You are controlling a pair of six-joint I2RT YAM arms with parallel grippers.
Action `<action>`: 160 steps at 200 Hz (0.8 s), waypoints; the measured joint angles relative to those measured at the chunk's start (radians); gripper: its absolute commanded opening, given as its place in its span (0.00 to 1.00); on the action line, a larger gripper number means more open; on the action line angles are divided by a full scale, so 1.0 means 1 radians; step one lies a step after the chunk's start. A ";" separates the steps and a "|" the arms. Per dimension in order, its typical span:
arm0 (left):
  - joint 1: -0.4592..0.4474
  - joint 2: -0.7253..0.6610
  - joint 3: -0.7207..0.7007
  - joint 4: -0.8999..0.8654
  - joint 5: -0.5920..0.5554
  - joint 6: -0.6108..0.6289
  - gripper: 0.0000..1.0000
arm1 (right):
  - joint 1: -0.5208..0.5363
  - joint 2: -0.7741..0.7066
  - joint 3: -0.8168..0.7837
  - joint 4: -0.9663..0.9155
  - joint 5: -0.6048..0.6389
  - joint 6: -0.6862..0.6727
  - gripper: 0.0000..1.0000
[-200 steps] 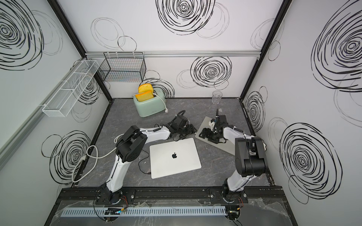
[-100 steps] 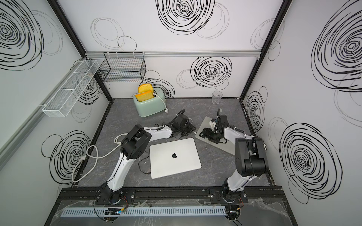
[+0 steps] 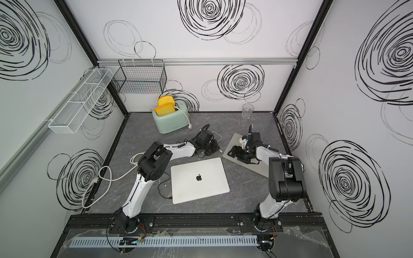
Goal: Unplug the laptop charger
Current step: Remove the charging cable from the laptop, then remove the plug from the socket.
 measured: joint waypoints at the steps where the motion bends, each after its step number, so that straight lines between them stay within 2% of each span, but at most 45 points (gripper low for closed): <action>1: 0.002 0.000 -0.001 0.002 0.001 0.000 0.00 | 0.000 0.000 0.000 0.000 0.000 0.000 0.80; 26: 0.031 0.000 0.000 0.003 0.013 0.012 0.02 | -0.005 0.002 0.000 0.000 -0.008 0.000 0.80; 43: 0.038 0.006 0.033 -0.033 0.022 0.040 0.32 | -0.006 0.002 0.000 0.000 -0.011 0.000 0.80; 69: 0.036 0.023 0.095 -0.052 0.056 0.071 0.56 | -0.004 0.002 0.009 -0.011 -0.007 -0.009 0.81; 98: 0.027 0.013 0.095 -0.059 0.090 0.114 0.62 | 0.020 0.002 0.060 -0.070 0.045 -0.029 0.81; 114: 0.026 -0.036 0.037 -0.066 0.107 0.140 0.62 | 0.042 0.001 0.114 -0.102 0.070 -0.039 0.81; 160: 0.053 -0.380 -0.251 -0.071 0.130 0.191 0.63 | 0.182 0.001 0.311 -0.154 0.139 -0.060 0.82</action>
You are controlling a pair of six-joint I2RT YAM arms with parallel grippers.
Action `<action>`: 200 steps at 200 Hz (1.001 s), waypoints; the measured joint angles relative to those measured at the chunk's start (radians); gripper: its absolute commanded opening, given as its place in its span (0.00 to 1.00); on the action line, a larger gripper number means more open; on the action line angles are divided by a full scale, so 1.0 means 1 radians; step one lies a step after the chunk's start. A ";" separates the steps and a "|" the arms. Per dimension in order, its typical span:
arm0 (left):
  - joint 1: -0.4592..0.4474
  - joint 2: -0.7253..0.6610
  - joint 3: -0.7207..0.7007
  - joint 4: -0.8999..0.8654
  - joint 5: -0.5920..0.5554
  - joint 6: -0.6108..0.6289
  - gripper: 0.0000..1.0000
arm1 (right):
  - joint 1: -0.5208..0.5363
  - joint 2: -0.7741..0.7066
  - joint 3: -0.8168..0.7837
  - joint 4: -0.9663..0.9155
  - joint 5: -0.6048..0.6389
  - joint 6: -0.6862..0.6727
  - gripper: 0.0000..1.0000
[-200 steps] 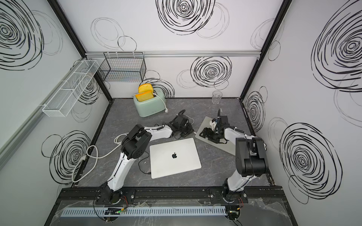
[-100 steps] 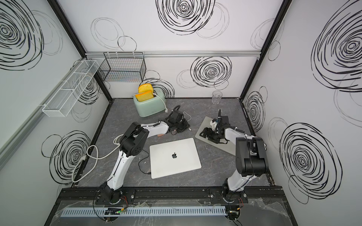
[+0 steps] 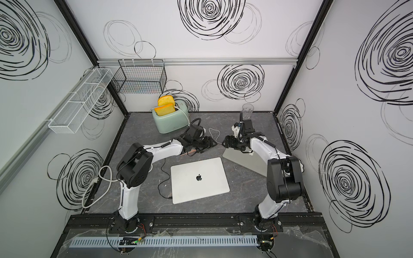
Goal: Unplug the laptop charger
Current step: Remove the plug from the socket.
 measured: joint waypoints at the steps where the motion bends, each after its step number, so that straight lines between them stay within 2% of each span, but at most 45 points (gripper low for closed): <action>1: 0.003 -0.013 -0.007 -0.002 0.000 0.003 0.63 | 0.003 0.000 0.003 0.000 0.000 0.000 0.82; 33: 0.090 -0.249 -0.122 -0.037 -0.027 0.086 0.65 | 0.121 0.037 0.125 0.017 -0.001 -0.003 0.84; 63: 0.237 -0.397 -0.229 -0.090 -0.101 0.169 0.65 | 0.189 0.116 0.190 0.068 -0.037 0.026 0.84; 90: 0.342 -0.416 -0.314 -0.126 -0.126 0.208 0.65 | 0.239 0.237 0.274 0.125 -0.051 0.061 0.83; 138: 0.425 -0.468 -0.452 -0.120 -0.070 0.210 0.65 | 0.335 0.480 0.481 0.157 -0.049 0.095 0.82; 180: 0.540 -0.549 -0.569 -0.055 -0.001 0.200 0.66 | 0.409 0.616 0.681 0.063 0.016 0.074 0.77; 200: 0.567 -0.571 -0.613 -0.048 0.011 0.202 0.67 | 0.425 0.634 0.714 0.015 0.062 0.055 0.75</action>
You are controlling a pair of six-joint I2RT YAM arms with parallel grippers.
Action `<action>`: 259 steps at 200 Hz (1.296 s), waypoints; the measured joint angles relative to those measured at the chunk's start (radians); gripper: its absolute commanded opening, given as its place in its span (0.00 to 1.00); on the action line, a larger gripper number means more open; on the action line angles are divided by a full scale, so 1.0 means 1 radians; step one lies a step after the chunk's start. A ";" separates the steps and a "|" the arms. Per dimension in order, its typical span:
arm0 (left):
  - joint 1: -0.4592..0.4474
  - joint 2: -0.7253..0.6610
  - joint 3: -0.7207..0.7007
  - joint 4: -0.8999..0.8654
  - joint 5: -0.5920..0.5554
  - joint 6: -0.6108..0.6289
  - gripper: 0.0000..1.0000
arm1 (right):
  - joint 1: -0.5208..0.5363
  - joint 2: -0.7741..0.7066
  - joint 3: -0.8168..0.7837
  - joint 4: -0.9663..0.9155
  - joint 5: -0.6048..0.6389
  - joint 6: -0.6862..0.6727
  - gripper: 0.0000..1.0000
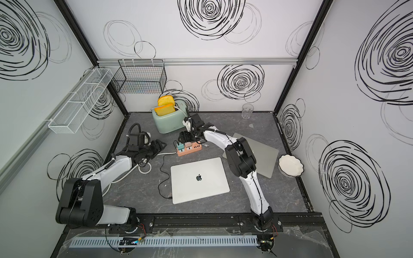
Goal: Unplug the laptop charger
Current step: Remove the plug from the socket.
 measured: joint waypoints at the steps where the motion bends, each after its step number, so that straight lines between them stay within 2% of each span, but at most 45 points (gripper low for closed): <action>1: 0.001 -0.002 -0.002 0.000 0.000 0.001 0.67 | 0.000 0.000 0.000 -0.003 0.002 -0.001 0.75; 52: -0.021 -0.030 -0.006 0.003 0.006 0.048 0.68 | 0.008 0.000 0.005 -0.090 0.099 -0.028 0.69; 84: -0.081 -0.031 0.021 0.003 -0.007 0.062 0.69 | 0.015 0.000 0.023 -0.107 0.119 -0.038 0.53; 98: -0.109 -0.030 0.040 0.008 -0.013 0.060 0.69 | 0.015 0.002 0.047 -0.132 0.131 -0.042 0.50; 127: -0.161 -0.022 0.075 0.024 -0.035 0.046 0.70 | 0.016 0.008 0.080 -0.188 0.163 -0.055 0.52; 178: -0.211 0.020 0.101 0.037 -0.079 0.028 0.70 | 0.016 -0.013 0.039 -0.168 0.166 -0.061 0.55; 209: -0.243 0.072 0.168 -0.006 -0.132 0.032 0.70 | 0.014 -0.013 0.039 -0.168 0.154 -0.064 0.56; 259: -0.336 0.179 0.292 -0.069 -0.253 0.051 0.66 | 0.010 -0.014 0.022 -0.169 0.148 -0.064 0.67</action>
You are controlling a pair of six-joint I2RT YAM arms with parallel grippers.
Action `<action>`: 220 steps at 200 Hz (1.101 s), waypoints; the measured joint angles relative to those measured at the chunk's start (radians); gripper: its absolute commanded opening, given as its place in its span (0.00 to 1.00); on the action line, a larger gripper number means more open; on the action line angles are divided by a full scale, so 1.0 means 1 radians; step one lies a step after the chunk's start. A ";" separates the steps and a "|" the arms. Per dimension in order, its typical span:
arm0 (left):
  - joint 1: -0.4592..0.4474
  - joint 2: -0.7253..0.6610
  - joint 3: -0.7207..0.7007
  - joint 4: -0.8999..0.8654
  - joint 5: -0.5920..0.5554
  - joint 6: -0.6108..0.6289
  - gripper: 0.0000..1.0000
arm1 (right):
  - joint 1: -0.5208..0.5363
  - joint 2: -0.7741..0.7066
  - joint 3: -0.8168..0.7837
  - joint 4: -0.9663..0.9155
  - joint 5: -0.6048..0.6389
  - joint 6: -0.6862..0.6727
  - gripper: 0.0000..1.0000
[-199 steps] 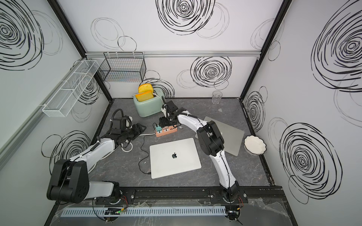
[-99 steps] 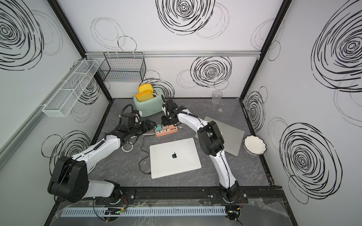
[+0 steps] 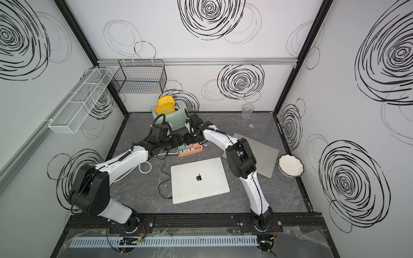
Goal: Unplug the laptop charger
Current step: Remove the plug from the socket.
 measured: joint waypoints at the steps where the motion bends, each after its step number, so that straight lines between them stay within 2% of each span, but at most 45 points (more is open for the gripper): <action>1: -0.001 0.001 0.001 -0.001 -0.002 0.000 0.66 | 0.000 0.000 -0.001 0.000 0.000 -0.001 0.67; 39: -0.025 0.098 0.015 -0.053 -0.087 0.017 0.66 | 0.000 -0.003 -0.055 -0.009 -0.005 0.000 0.67; 83: -0.051 0.127 0.037 -0.102 -0.152 0.033 0.62 | 0.000 -0.003 -0.060 -0.014 -0.006 -0.004 0.62; 103: -0.054 0.128 0.040 -0.102 -0.168 0.035 0.61 | 0.000 -0.003 -0.060 -0.014 -0.010 -0.006 0.57; 149: -0.056 0.127 0.042 -0.089 -0.173 0.032 0.60 | 0.000 -0.031 -0.072 -0.016 0.011 -0.015 0.38; 220: -0.072 0.143 0.043 -0.060 -0.187 0.032 0.56 | 0.001 -0.037 -0.082 -0.012 0.028 -0.024 0.33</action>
